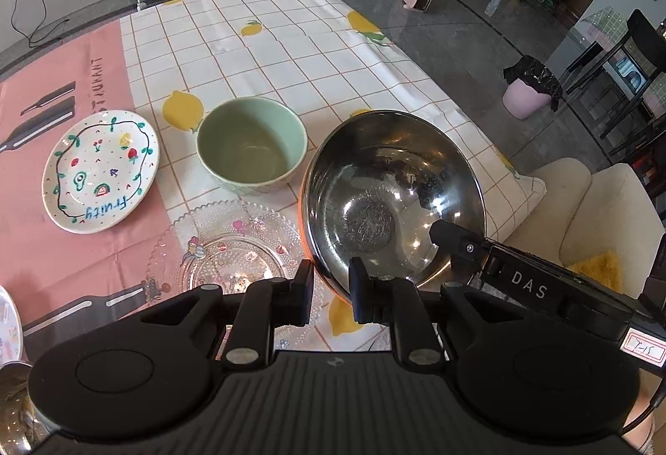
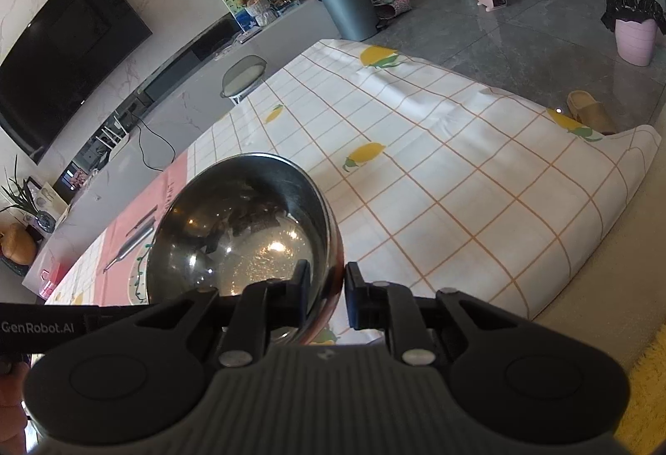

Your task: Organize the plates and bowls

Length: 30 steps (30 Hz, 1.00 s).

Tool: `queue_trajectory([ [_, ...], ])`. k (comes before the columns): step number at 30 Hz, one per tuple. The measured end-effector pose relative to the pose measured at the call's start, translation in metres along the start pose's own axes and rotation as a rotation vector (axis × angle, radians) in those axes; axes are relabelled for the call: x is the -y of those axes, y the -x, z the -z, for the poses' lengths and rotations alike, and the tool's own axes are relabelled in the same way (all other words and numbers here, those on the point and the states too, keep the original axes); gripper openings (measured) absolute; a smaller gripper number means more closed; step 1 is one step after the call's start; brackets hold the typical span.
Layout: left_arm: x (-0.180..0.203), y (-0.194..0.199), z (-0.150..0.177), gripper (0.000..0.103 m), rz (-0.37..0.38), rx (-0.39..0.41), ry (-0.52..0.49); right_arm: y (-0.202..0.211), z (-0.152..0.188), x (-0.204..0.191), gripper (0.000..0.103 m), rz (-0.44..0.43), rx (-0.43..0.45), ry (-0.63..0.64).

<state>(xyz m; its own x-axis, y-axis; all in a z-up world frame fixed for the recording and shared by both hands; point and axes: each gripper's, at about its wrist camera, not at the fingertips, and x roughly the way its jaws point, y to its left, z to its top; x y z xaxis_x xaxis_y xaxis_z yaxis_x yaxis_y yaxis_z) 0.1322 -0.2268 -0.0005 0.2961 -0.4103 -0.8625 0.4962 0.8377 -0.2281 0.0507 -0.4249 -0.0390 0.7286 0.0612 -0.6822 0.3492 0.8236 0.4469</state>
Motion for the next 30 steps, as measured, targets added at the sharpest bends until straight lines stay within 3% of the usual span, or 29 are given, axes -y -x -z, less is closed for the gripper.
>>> queue_trajectory([
  [10,-0.014,0.060,0.013,0.015,-0.040,0.123,0.065,0.039,0.003,-0.042,0.014,-0.059,0.111,0.045],
  [15,-0.027,0.095,0.033,0.014,-0.105,0.182,0.114,0.046,0.009,-0.061,0.014,-0.152,0.074,0.038],
  [24,-0.066,0.149,0.079,0.010,-0.234,0.319,0.237,0.058,0.040,-0.125,0.014,-0.297,0.009,0.169],
  [30,-0.102,0.157,0.105,0.009,-0.255,0.319,0.352,0.056,0.068,-0.167,0.014,-0.343,-0.048,0.277],
])
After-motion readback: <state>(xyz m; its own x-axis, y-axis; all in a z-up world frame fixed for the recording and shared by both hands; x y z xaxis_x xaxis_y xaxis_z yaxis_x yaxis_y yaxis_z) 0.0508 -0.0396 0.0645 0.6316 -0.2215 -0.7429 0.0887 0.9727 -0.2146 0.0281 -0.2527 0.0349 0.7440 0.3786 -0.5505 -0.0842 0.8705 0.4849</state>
